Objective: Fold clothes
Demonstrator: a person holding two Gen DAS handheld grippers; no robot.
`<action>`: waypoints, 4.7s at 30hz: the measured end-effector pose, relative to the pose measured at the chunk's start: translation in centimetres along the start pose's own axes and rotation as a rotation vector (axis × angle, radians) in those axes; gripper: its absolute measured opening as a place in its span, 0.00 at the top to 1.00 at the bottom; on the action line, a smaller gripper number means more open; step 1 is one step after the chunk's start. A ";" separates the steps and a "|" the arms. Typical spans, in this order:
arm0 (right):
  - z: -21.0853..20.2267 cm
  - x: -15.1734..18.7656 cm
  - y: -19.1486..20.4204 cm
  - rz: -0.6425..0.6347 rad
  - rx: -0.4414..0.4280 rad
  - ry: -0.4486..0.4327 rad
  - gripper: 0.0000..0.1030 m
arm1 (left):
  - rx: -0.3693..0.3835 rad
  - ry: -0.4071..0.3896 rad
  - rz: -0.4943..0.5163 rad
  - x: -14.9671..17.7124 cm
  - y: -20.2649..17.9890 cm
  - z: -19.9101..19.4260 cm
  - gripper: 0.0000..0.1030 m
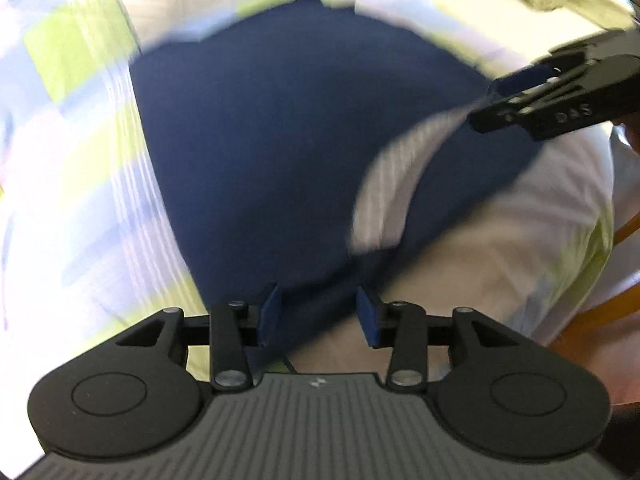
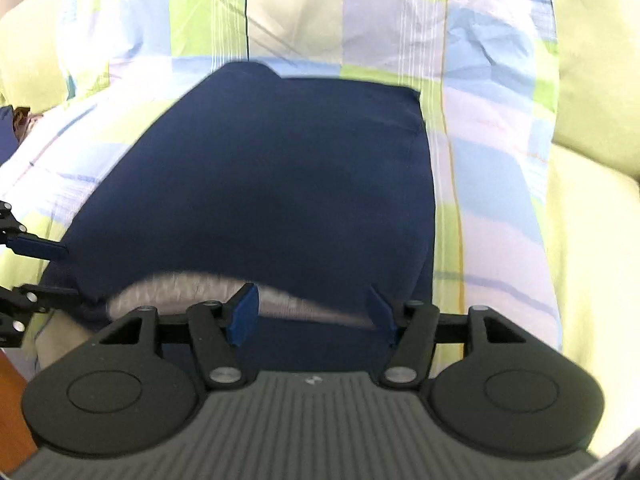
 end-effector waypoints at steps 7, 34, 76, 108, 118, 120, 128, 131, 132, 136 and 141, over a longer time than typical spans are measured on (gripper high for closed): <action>-4.1 1.4 -0.6 0.022 -0.018 -0.061 0.44 | 0.016 -0.037 0.057 0.3 1.6 -2.5 0.54; 1.3 2.4 19.7 -0.892 -0.243 -0.266 0.92 | -0.123 -0.149 0.661 4.5 4.2 -4.6 0.46; 1.7 -1.7 -7.9 -1.601 -0.229 -0.390 0.49 | -0.100 -0.095 0.636 -2.6 5.7 0.5 0.64; 15.6 -30.1 -17.1 -0.087 -0.334 0.264 0.78 | 0.198 -0.011 -0.121 -21.7 30.3 10.8 0.63; 15.3 -31.2 -19.5 0.135 -0.380 0.157 0.48 | 0.338 -0.076 -0.267 -19.6 32.5 11.3 0.56; 15.8 -32.1 -19.4 0.125 -0.383 0.131 0.48 | 0.323 -0.084 -0.246 -19.7 32.2 11.0 0.56; 18.6 -34.5 -18.0 0.007 -0.432 0.136 0.81 | 0.279 -0.089 -0.246 -19.8 31.2 11.5 0.55; 18.6 -34.3 -17.1 -0.104 -0.427 0.124 0.92 | 0.238 -0.116 -0.238 -20.0 30.9 11.1 0.78; 18.3 -34.5 -17.0 -0.110 -0.427 0.110 0.92 | 0.223 -0.131 -0.226 -20.2 30.8 10.8 0.84; 15.2 -36.1 -16.3 -0.132 -0.425 -0.024 0.95 | 0.154 -0.186 -0.176 -21.4 30.6 9.3 0.85; 14.0 -38.4 -16.0 -0.124 -0.388 -0.125 0.99 | 0.121 -0.253 -0.183 -23.0 32.0 8.5 0.86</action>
Point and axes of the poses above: each gripper's, at about its wrist camera, not at the fingertips, and z roughly the way its jaws point, y to its left, x to its underside, the point moved 7 cm from there along z, roughly the way its jaws point, and after that the axes turned 11 degrees about z, right-handed, at the moved point
